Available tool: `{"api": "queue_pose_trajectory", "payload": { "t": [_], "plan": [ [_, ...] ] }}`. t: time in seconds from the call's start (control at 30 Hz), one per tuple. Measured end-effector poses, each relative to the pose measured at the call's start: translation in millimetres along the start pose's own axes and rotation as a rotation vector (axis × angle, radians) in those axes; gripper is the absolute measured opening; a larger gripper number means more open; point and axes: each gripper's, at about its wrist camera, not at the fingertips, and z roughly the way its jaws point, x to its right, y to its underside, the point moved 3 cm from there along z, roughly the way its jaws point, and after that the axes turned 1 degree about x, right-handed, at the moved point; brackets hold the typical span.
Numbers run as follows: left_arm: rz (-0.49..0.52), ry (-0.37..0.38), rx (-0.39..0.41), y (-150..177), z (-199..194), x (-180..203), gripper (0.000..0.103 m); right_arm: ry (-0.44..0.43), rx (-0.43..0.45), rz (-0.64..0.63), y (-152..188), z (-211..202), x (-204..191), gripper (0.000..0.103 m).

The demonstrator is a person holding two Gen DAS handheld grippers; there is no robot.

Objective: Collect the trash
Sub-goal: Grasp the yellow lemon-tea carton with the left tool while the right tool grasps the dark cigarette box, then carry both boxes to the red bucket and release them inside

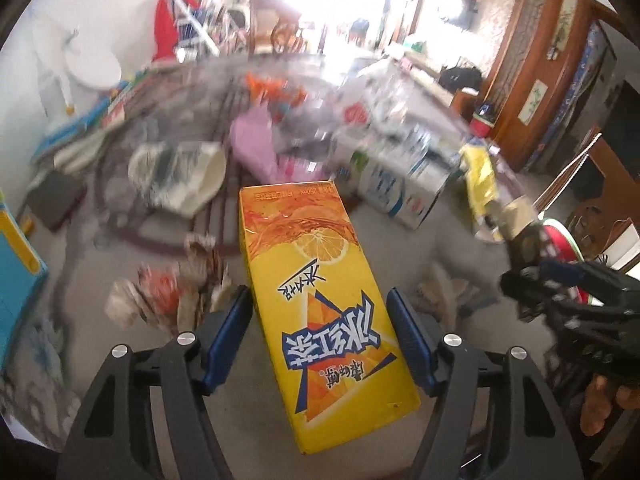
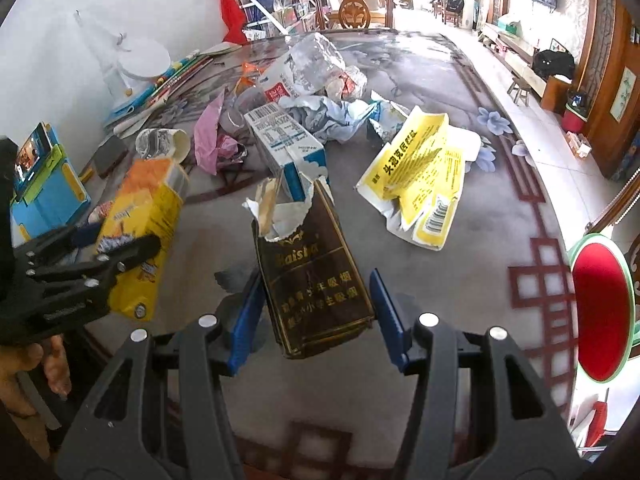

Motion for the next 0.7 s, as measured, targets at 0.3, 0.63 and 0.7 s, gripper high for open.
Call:
{"api": "queue_pose_trajectory", "payload": {
  "t": [0.3,0.63,0.7],
  "plan": [
    [0.047,0.083,0.092,-27,-22,39,0.066,0.007,0.041,0.039,-5,-12,10,0.052],
    [0.118,0.163,0.127,-49,-22,83,0.066,0.042,0.147,0.138,-28,-65,60,0.052],
    [0.127,0.195,0.137,-57,-22,97,0.066,0.084,0.171,0.147,-32,-81,78,0.052]
  ]
}}
